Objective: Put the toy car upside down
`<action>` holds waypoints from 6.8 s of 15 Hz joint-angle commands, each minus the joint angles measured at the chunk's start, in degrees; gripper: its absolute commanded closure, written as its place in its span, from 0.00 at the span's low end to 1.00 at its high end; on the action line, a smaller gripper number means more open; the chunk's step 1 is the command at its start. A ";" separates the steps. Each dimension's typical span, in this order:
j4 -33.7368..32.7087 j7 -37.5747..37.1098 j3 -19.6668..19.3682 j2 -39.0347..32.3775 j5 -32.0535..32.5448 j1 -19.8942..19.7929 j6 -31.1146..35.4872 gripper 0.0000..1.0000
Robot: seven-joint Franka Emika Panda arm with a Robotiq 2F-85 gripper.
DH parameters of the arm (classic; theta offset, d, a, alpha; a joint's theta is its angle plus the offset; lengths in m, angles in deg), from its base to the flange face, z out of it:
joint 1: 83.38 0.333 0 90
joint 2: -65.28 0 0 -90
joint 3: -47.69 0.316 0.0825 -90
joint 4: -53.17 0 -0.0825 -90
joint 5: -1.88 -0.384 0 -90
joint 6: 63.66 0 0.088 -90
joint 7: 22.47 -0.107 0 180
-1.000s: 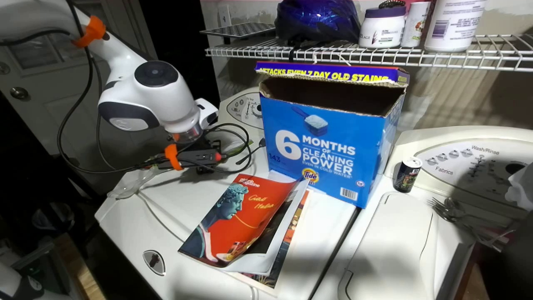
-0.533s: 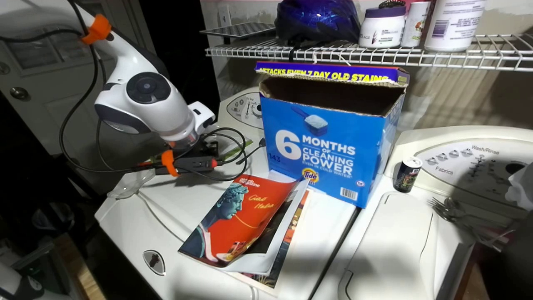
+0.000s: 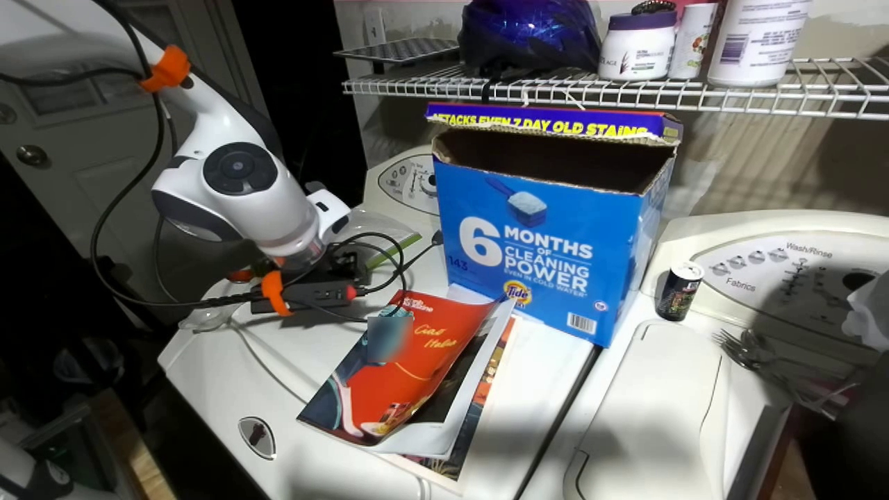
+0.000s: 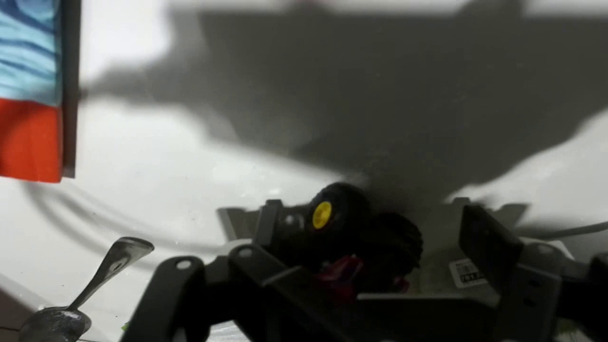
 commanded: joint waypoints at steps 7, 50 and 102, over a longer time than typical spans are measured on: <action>1.52 -11.98 0.10 4.54 11.46 -0.48 7.09 0.00; -18.69 -101.82 1.27 -7.69 71.68 0.62 -17.03 0.00; -0.07 -92.95 -2.08 23.83 78.03 -0.19 -23.86 0.00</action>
